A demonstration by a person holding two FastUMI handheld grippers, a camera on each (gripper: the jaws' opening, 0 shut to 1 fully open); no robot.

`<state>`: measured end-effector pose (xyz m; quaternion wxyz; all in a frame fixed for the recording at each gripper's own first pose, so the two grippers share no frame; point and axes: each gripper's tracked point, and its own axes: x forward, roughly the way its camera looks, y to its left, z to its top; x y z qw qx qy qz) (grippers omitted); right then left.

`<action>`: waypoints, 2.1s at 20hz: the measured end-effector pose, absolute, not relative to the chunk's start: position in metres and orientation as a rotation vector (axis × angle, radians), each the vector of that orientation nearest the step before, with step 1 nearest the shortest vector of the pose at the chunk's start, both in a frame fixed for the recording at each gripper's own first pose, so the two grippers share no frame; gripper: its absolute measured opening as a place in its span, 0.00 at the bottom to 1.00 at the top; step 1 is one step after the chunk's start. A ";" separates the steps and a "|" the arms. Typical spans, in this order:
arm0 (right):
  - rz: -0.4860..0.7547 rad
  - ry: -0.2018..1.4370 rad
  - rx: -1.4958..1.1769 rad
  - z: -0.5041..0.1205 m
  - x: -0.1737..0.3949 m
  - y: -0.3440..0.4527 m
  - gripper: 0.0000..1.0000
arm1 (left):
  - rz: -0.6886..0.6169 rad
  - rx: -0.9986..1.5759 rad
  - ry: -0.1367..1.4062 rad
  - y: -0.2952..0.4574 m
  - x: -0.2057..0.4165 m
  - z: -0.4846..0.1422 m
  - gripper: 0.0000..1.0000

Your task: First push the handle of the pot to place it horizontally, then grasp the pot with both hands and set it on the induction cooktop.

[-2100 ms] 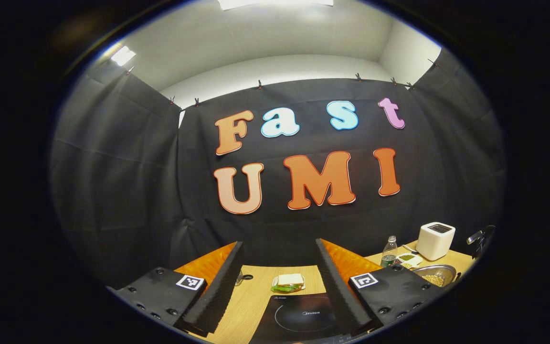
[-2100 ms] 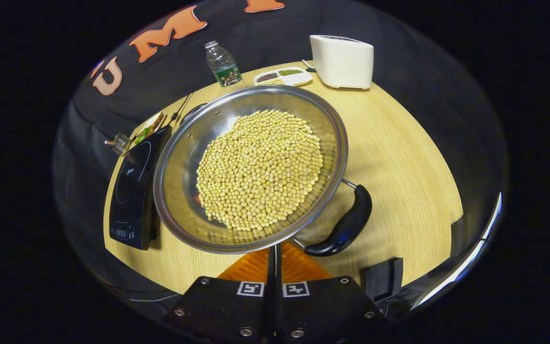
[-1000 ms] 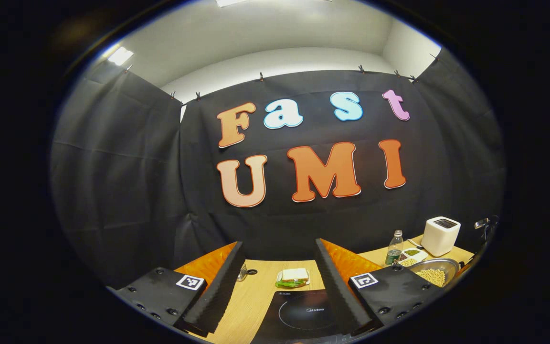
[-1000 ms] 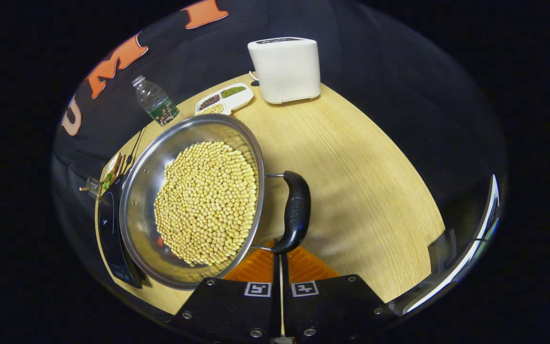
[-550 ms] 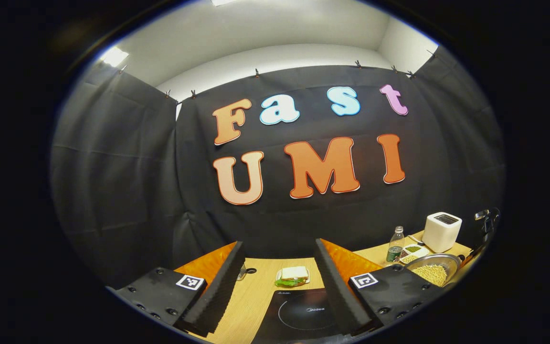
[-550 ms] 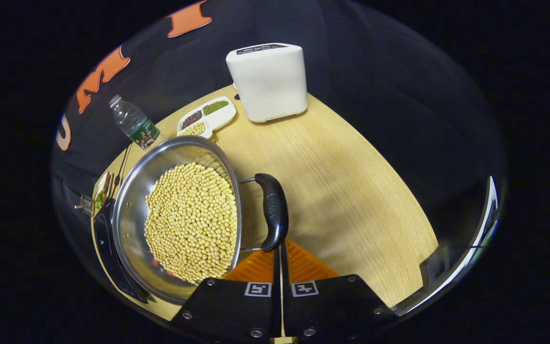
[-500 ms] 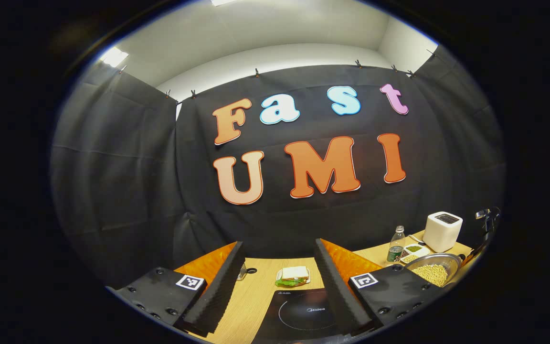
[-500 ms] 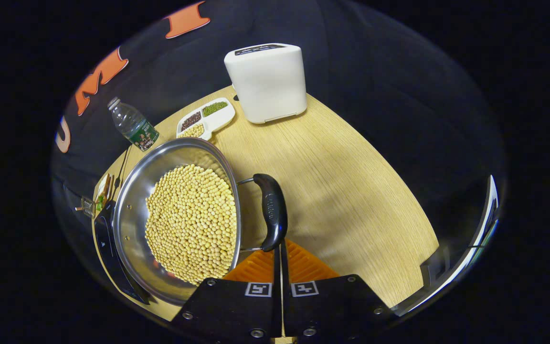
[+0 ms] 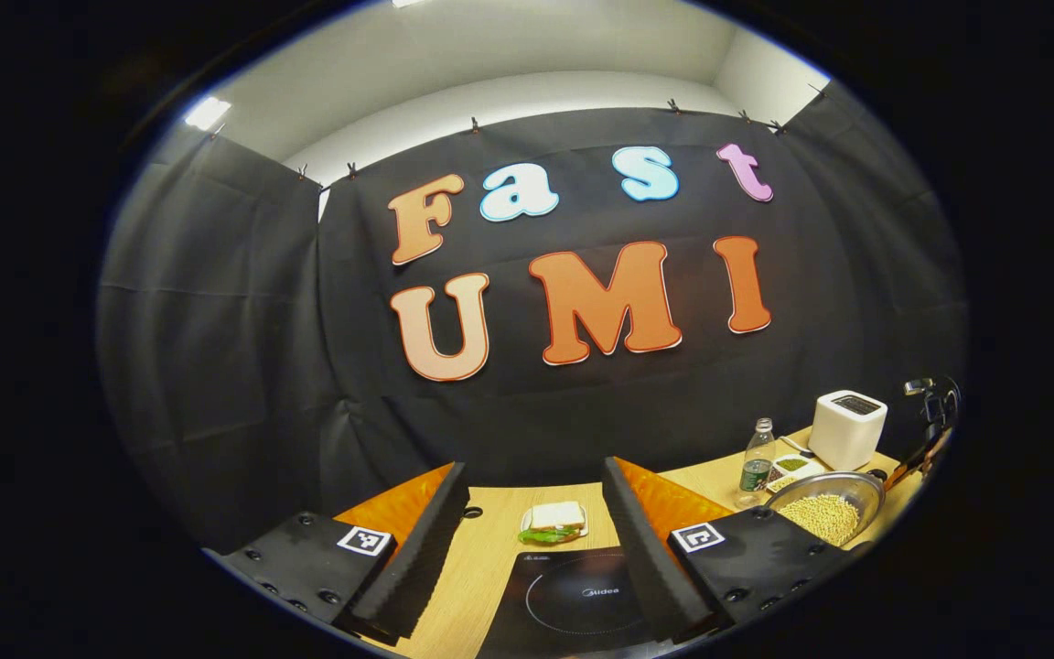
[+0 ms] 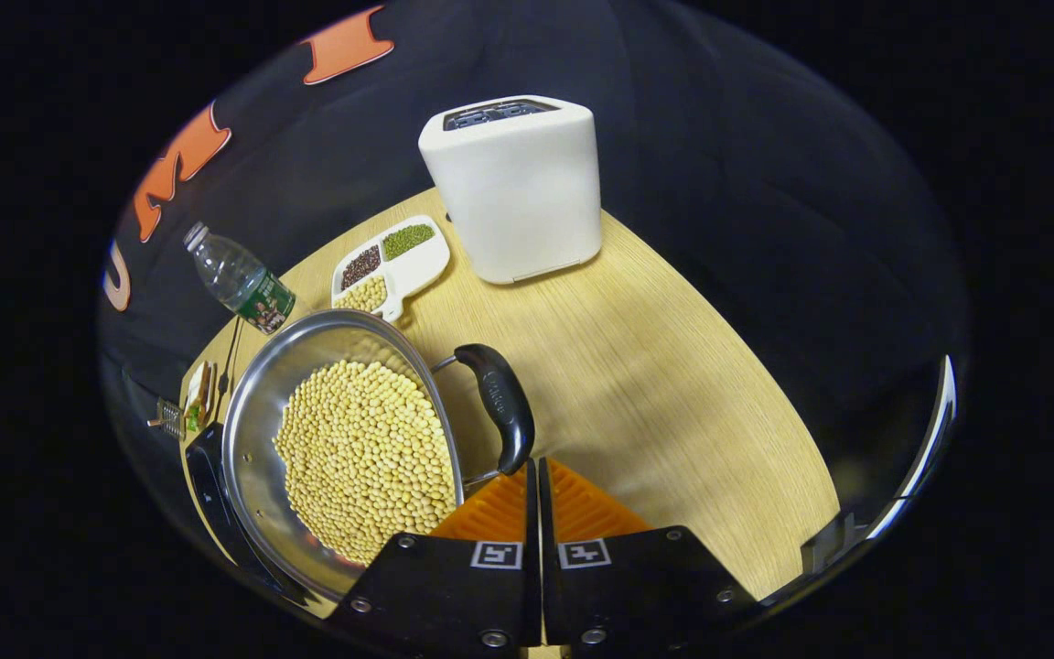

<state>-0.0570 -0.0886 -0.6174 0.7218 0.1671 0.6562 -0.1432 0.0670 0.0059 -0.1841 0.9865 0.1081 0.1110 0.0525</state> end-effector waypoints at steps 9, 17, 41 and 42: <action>-0.302 1.422 0.388 -0.622 -0.030 -0.092 0.01 | 0.073 0.211 0.267 -0.005 0.083 -0.214 0.99; -0.288 1.260 0.290 -0.572 0.006 -0.120 0.20 | -0.095 0.235 0.434 -0.095 0.096 -0.297 0.96; -0.125 1.298 0.054 -0.619 0.017 -0.082 0.76 | -0.217 0.070 1.032 -0.248 0.091 -0.530 0.96; -0.130 1.303 0.061 -0.622 0.017 -0.083 0.76 | -0.212 0.074 1.042 -0.247 0.092 -0.536 0.97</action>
